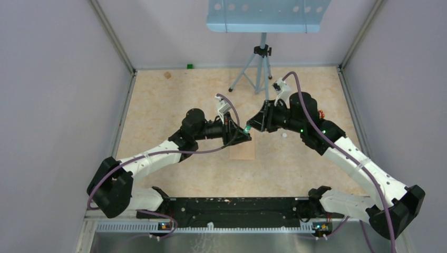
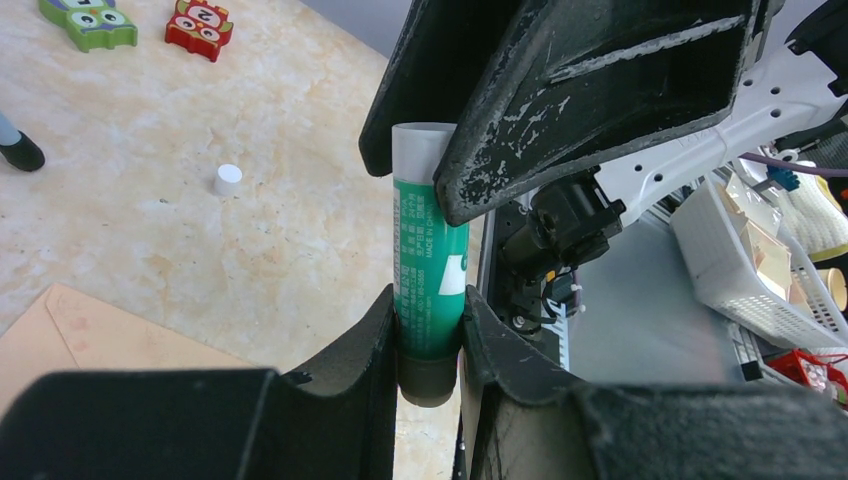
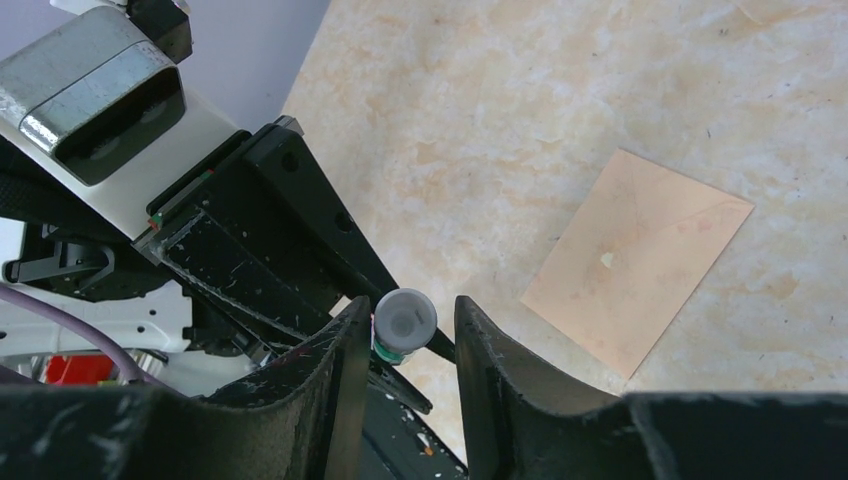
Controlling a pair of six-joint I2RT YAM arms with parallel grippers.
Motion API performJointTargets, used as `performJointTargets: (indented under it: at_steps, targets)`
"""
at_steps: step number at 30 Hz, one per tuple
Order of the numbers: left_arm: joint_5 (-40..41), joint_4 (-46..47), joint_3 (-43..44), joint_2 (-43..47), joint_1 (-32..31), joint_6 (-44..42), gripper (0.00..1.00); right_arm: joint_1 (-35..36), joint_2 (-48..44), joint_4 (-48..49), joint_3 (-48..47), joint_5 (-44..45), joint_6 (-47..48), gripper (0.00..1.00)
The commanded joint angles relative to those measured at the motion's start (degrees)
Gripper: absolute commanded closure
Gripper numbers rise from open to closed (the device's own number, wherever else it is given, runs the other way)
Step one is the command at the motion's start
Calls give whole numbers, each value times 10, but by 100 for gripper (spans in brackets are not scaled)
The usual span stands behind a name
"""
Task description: Place the letter into the envelope and seal it
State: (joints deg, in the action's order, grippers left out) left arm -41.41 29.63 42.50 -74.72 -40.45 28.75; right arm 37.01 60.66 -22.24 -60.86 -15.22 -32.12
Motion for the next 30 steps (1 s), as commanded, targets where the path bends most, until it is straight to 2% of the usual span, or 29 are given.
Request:
performJointTargets:
  at_steps: [1, 7, 9, 13, 14, 19, 21, 24, 30]
  targets:
    - [-10, 36, -4, 22, -2, -9, 100, 10, 5, 27, -17, -10, -1, 64]
    - [-7, 38, -5, 22, -2, -10, 100, 12, 10, 30, -18, -13, -2, 68]
    - [-5, 38, -6, 22, -2, -10, 100, 12, 12, 30, -18, -13, -2, 76]
    - [-3, 37, -5, 21, -3, -7, 100, 13, 13, 25, -19, -13, 2, 99]
    - [-3, 33, -3, 22, -2, -7, 100, 12, 14, 22, -21, -14, 3, 100]
    - [7, 14, 7, 28, -3, -10, 55, 12, 10, -3, -31, -14, 20, 100]
    - [10, 15, 6, 32, -2, -11, 46, 12, 10, -14, -35, -14, 27, 100]
    - [5, 30, 4, 31, -2, -6, 45, 12, 10, -25, -39, -17, 32, 100]
    - [-12, 43, 11, 12, -2, 1, 49, 13, 12, -26, -39, -20, 30, 100]
